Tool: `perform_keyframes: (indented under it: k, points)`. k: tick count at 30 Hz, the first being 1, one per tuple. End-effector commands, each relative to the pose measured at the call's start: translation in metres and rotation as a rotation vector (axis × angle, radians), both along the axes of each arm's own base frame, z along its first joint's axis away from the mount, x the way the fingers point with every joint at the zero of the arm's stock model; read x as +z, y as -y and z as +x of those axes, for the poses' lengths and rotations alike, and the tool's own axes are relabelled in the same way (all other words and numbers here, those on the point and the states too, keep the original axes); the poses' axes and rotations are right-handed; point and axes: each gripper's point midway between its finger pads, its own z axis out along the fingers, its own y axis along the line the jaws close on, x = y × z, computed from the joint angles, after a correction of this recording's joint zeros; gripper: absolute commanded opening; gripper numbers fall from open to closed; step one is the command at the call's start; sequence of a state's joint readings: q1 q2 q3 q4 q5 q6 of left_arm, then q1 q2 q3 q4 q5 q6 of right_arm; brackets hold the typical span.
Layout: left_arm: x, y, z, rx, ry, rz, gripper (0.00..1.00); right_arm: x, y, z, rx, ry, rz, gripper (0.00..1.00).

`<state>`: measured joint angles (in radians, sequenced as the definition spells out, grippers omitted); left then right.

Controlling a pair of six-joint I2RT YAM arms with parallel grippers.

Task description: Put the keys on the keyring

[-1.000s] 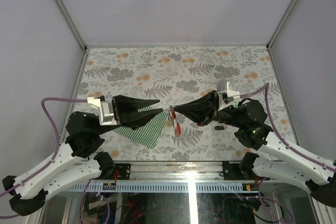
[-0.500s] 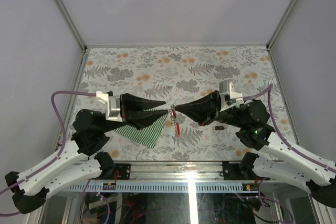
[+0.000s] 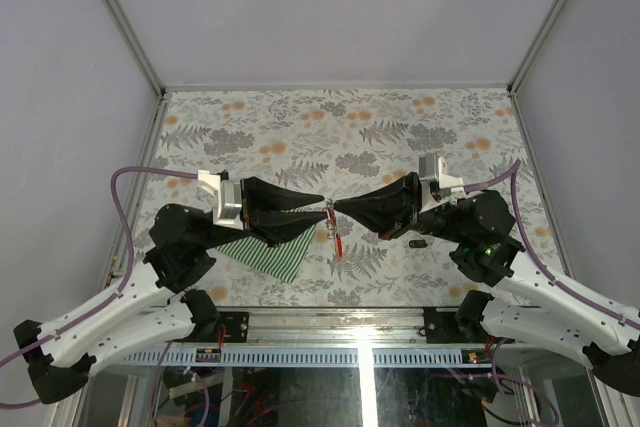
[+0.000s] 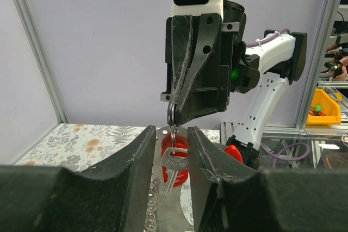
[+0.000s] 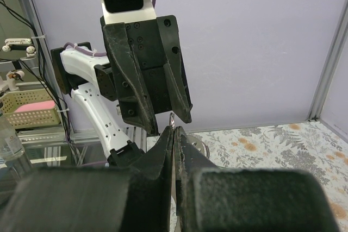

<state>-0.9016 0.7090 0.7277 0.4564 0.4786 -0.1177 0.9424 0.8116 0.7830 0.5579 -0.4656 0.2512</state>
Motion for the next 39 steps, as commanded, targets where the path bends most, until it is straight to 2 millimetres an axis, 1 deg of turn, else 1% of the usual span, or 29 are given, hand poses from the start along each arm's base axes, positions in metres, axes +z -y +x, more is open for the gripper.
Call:
perform_keyframes:
  k: [1, 9, 17, 26, 39]
  points:
    - [0.013, -0.001, -0.007, -0.027, 0.036, -0.049, 0.31, 0.047, 0.014, -0.012, 0.006, 0.104, 0.115, 0.0]
    - [0.013, 0.001, -0.008, -0.042, 0.04, -0.049, 0.25, 0.046, 0.012, -0.012, 0.013, 0.106, 0.111, 0.0]
    - [0.01, 0.005, -0.008, -0.057, 0.037, -0.037, 0.24, 0.046, 0.013, -0.013, 0.013, 0.109, 0.111, 0.0]
    - [0.014, 0.005, -0.008, -0.056, 0.037, -0.044, 0.11, 0.043, 0.011, -0.012, 0.015, 0.107, 0.097, 0.0]
    - [0.026, 0.0, -0.015, -0.075, 0.062, -0.079, 0.0, 0.035, 0.008, -0.01, 0.012, 0.103, 0.07, 0.0]
